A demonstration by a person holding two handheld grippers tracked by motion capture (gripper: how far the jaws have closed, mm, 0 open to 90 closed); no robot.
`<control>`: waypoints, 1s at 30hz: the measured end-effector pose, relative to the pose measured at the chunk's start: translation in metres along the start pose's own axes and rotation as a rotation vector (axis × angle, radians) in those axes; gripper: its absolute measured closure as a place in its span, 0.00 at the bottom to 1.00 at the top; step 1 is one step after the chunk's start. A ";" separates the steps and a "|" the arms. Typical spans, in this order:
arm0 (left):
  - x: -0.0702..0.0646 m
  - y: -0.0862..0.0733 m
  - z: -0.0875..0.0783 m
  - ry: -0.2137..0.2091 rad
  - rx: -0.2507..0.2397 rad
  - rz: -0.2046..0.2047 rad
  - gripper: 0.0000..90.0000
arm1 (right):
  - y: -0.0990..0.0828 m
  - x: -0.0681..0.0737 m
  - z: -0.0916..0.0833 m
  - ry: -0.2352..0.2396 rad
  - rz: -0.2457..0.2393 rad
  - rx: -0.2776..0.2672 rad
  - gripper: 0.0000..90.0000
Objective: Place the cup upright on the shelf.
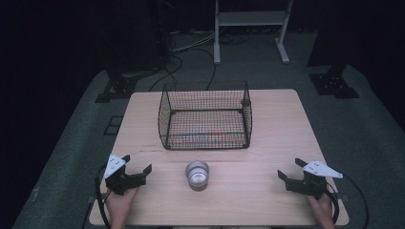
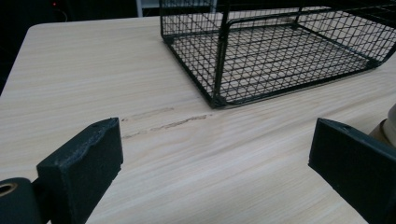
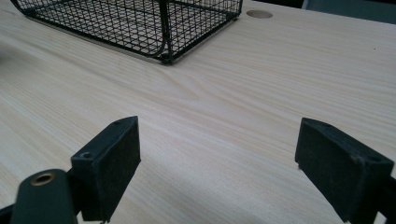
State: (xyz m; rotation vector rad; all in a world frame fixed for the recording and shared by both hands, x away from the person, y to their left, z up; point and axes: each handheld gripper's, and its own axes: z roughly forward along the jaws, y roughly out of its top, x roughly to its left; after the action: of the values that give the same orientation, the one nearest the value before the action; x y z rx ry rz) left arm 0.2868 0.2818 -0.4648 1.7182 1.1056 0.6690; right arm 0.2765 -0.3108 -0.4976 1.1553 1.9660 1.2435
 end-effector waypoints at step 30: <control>-0.035 0.007 0.006 -0.143 -0.004 0.153 0.02 | 0.000 0.000 0.000 0.005 -0.003 0.000 0.15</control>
State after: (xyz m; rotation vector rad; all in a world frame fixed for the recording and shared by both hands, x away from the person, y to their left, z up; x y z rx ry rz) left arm 0.2786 0.2474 -0.4595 1.8303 0.8793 0.6312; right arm 0.2762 -0.3108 -0.4976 1.1503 1.9704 1.2458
